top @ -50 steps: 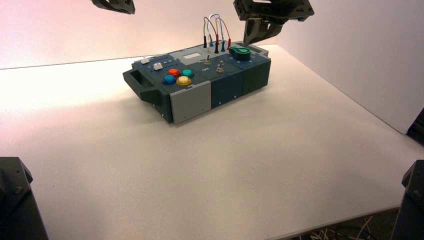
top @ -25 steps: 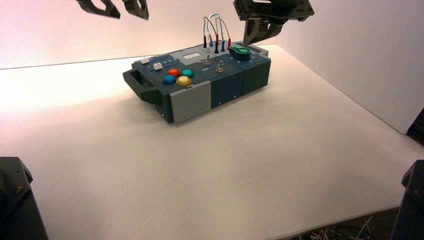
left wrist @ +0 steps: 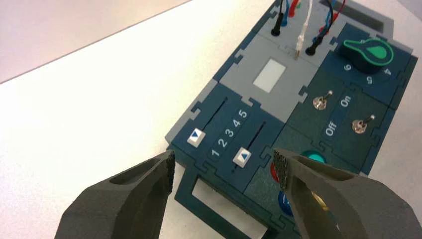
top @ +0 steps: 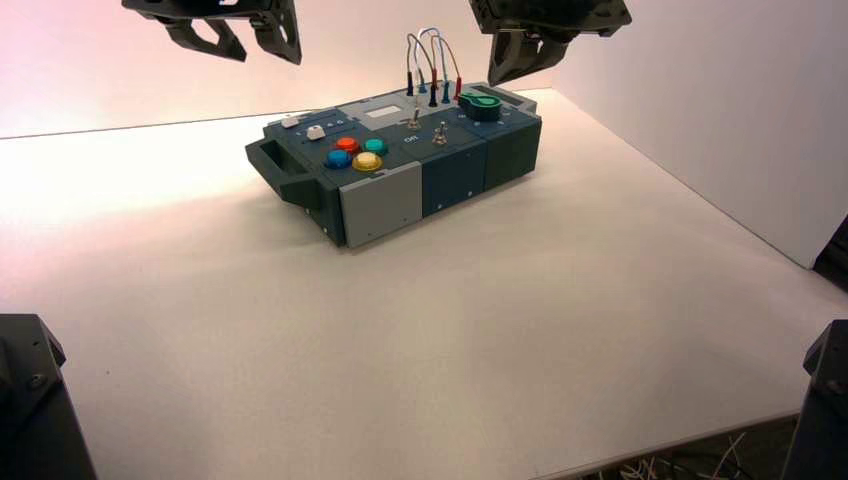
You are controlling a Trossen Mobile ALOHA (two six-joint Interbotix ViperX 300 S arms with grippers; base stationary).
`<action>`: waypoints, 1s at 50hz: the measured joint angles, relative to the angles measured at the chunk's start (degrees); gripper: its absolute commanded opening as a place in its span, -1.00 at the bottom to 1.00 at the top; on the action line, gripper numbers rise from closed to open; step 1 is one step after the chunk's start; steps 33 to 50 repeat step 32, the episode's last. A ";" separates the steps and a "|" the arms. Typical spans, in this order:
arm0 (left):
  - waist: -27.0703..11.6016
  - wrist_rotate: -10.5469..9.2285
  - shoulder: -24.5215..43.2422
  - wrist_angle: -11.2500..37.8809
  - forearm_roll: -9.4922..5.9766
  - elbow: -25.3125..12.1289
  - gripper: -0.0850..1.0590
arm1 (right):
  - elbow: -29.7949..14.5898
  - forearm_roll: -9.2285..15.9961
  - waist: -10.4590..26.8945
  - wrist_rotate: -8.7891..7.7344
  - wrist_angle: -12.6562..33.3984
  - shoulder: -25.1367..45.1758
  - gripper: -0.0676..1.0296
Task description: Open left gripper.
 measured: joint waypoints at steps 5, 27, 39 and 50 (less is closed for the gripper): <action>0.00 0.00 0.00 0.00 -0.09 -0.53 0.93 | 0.00 0.00 0.00 0.00 0.00 0.00 -0.92; -0.09 -0.09 0.00 0.00 -0.09 -1.85 0.93 | 0.97 -0.18 -1.05 0.00 -0.09 0.97 -0.92; -0.09 -0.09 0.09 0.00 -0.09 -1.76 0.93 | 1.14 -0.18 -0.97 0.00 -0.09 1.05 -0.92; -0.09 -0.09 0.09 0.00 -0.09 -1.76 0.93 | 1.14 -0.18 -0.97 0.00 -0.09 1.05 -0.92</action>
